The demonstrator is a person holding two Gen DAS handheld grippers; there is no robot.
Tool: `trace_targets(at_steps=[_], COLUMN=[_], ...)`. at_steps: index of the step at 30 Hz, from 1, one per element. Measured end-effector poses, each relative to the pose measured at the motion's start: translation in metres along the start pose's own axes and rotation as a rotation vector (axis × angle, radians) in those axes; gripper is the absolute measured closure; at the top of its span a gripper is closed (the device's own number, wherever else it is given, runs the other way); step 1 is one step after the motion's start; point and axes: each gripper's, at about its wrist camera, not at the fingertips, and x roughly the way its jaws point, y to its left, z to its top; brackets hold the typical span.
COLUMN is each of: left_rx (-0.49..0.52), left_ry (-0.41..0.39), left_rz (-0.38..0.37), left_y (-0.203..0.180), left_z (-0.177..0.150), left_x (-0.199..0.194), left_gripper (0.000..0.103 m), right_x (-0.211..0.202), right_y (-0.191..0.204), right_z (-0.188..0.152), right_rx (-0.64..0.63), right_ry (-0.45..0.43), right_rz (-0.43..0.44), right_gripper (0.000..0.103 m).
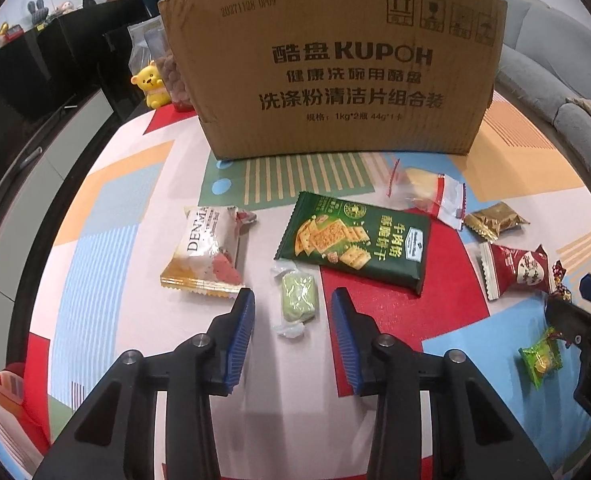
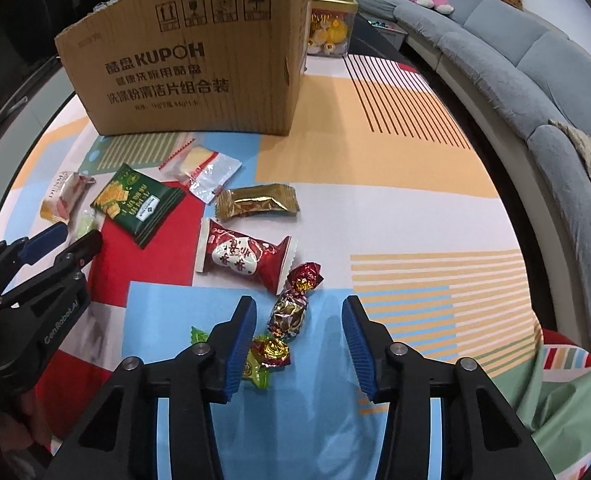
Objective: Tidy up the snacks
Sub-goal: 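Grasp the pale green candy with the left tool while the right tool grasps the red-gold wrapped candy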
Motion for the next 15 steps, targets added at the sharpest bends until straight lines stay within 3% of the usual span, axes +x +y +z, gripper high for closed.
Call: trace_targets(at_steps=[3,5,11,13,15], left_rx=[-0.004,-0.006,-0.007,-0.011,-0.009], left_ry=[-0.008,-0.013,-0.020,-0.015,-0.013], left_rz=[0.001,0.002,-0.024,-0.034,-0.032], left_y=[0.0008,0.0007,-0.0008,-0.0003,-0.0011], left_z=[0.0018,0.0030,0.0044,0.0046,0.0035], left_x=[0.0021,0.0034,0.0053,0.0056,0.0048], left_gripper=[0.063,0.064,0.077,0.085,0.085], right_x=[0.0027,0.0055,0.0094,0.0086,0.0083], right_y=[0.0008,0.0007,-0.0014,-0.0017,-0.0028], right_z=[-0.0002,-0.0003,-0.0019,-0.0023,-0.0028], right_rx=[0.001,0.001,0.010,0.012,0.013], right_ry=[0.007,0.017,0.030,0.030,0.029], right_rz=[-0.001,0.003,0.021,0.024,0.028], right_gripper=[0.058,0.064,0.079,0.080,0.081])
